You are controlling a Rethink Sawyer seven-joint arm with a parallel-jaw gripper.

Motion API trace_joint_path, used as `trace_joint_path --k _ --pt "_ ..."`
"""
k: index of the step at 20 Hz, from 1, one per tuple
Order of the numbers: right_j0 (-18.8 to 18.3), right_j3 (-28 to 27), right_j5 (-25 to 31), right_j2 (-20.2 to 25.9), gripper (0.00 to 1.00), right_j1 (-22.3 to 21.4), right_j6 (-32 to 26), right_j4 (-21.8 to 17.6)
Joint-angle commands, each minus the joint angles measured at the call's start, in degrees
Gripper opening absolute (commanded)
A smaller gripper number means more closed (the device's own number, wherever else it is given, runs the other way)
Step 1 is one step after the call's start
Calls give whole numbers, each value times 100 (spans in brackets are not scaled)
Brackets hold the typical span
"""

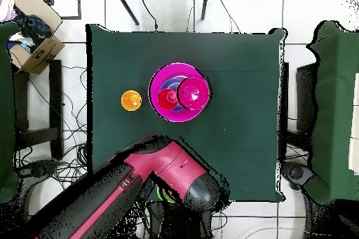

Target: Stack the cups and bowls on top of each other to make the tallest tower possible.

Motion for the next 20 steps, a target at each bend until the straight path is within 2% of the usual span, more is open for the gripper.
trace_joint_path --k 1,8,14,20 --pt "-407 -155 1034 1189 0 194 -2211 -100" --pt "-927 -828 1776 1588 0 605 -2846 21" --pt "-1144 -1205 1869 1707 0 717 -3125 -160" --pt "-1124 -1554 1784 1630 0 812 -2883 -218"
